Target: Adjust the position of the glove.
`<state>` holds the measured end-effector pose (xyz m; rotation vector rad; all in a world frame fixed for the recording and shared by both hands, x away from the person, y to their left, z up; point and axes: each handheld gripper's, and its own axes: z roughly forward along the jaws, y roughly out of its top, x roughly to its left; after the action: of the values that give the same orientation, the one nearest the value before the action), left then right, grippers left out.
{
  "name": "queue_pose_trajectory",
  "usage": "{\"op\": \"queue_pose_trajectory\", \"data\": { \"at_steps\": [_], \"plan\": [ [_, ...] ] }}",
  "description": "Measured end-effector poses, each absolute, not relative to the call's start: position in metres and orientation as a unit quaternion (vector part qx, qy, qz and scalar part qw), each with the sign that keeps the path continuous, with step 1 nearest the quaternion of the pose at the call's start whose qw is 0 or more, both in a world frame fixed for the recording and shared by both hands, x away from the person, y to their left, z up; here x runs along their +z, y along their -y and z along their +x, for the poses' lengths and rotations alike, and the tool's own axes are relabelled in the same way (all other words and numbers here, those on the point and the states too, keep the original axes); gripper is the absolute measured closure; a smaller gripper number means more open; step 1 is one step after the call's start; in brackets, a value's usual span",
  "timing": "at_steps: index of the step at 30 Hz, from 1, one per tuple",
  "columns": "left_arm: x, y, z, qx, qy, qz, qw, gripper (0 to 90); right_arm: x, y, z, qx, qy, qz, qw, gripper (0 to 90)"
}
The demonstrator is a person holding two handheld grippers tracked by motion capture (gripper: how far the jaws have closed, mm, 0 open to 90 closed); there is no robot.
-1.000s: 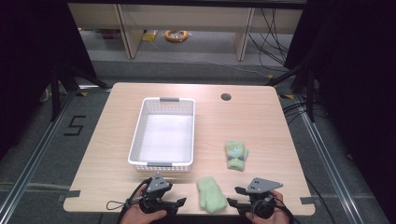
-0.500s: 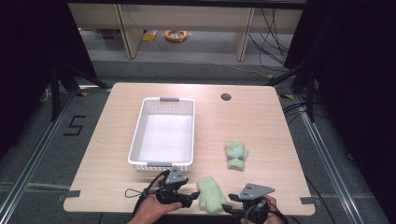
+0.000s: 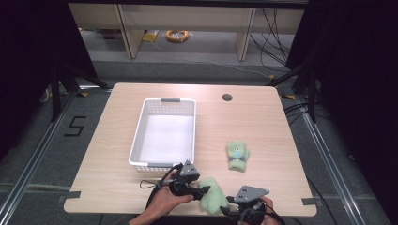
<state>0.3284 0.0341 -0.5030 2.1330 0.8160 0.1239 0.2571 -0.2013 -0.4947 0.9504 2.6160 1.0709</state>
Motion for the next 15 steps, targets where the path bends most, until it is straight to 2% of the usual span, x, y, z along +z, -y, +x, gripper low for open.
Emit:
{"op": "queue_pose_trajectory", "data": {
  "at_steps": [5,13,15],
  "plan": [
    [-0.5087,-0.0288,0.3309,0.035,-0.334,0.845,0.416,42.3,-0.4987,0.2001,0.2619,0.355,-0.875,0.321,0.077,59.3],
    [-0.5072,-0.0314,0.3269,0.028,-0.321,0.860,0.396,55.7,-0.5024,0.2039,0.2655,0.362,-0.867,0.333,0.075,74.8],
    [-0.5059,-0.0326,0.3262,0.031,-0.318,0.860,0.398,61.4,-0.5015,0.2054,0.2649,0.362,-0.865,0.340,0.066,77.8]
  ]
}}
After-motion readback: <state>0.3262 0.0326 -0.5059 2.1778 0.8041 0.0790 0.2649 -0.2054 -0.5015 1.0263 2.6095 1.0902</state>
